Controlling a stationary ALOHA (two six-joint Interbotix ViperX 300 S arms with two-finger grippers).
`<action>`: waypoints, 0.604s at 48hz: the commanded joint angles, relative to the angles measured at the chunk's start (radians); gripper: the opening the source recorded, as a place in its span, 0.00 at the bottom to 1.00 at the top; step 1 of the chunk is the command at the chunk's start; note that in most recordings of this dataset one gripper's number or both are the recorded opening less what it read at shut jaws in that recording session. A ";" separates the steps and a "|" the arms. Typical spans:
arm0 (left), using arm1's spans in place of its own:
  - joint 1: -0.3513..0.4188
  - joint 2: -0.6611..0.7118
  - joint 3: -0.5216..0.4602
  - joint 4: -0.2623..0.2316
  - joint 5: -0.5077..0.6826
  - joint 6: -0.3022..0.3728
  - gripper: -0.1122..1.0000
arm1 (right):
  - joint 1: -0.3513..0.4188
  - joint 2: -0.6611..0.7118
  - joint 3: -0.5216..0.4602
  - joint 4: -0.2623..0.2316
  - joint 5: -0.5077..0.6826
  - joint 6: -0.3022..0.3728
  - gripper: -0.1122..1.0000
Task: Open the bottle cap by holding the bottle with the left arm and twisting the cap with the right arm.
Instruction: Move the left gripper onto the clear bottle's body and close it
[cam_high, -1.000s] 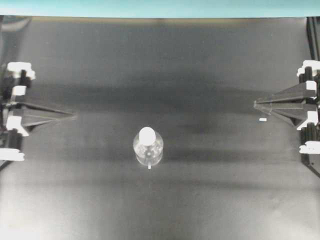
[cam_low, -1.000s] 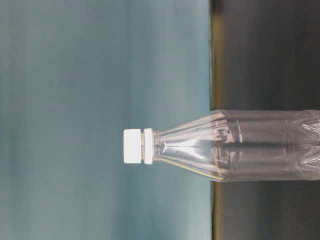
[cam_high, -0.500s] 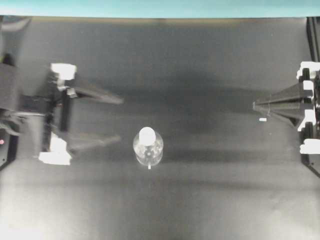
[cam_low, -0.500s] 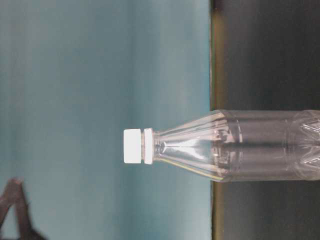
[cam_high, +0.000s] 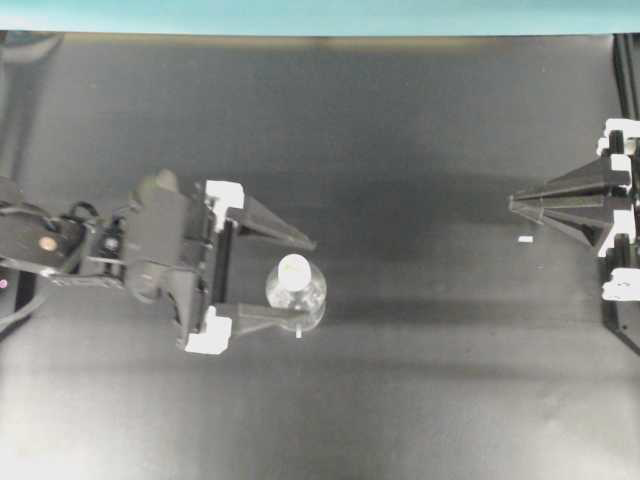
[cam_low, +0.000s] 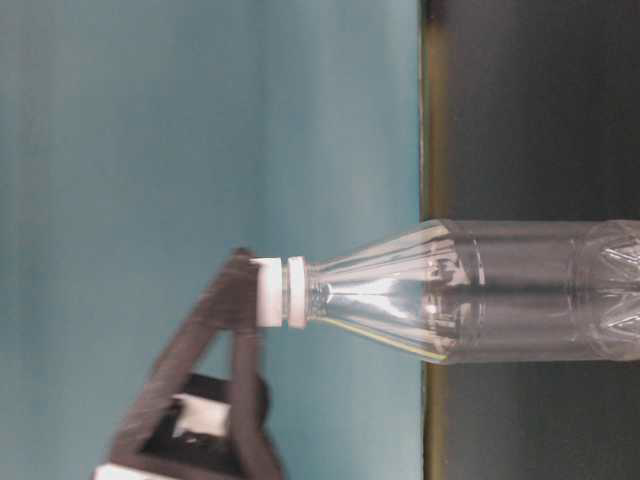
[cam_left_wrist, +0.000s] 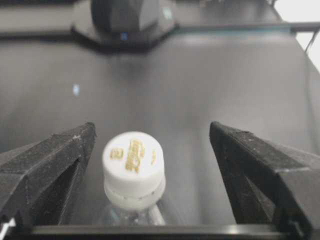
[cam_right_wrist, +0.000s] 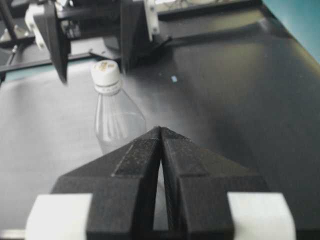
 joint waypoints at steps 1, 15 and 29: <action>0.015 0.026 -0.006 0.003 -0.020 -0.008 0.99 | -0.009 0.005 -0.021 0.003 -0.002 0.020 0.10; 0.021 0.158 0.021 0.003 -0.118 -0.054 0.99 | -0.008 0.003 -0.025 0.003 0.008 0.040 0.10; 0.012 0.296 0.035 0.003 -0.176 -0.097 0.99 | -0.008 -0.009 -0.032 0.003 0.031 0.052 0.10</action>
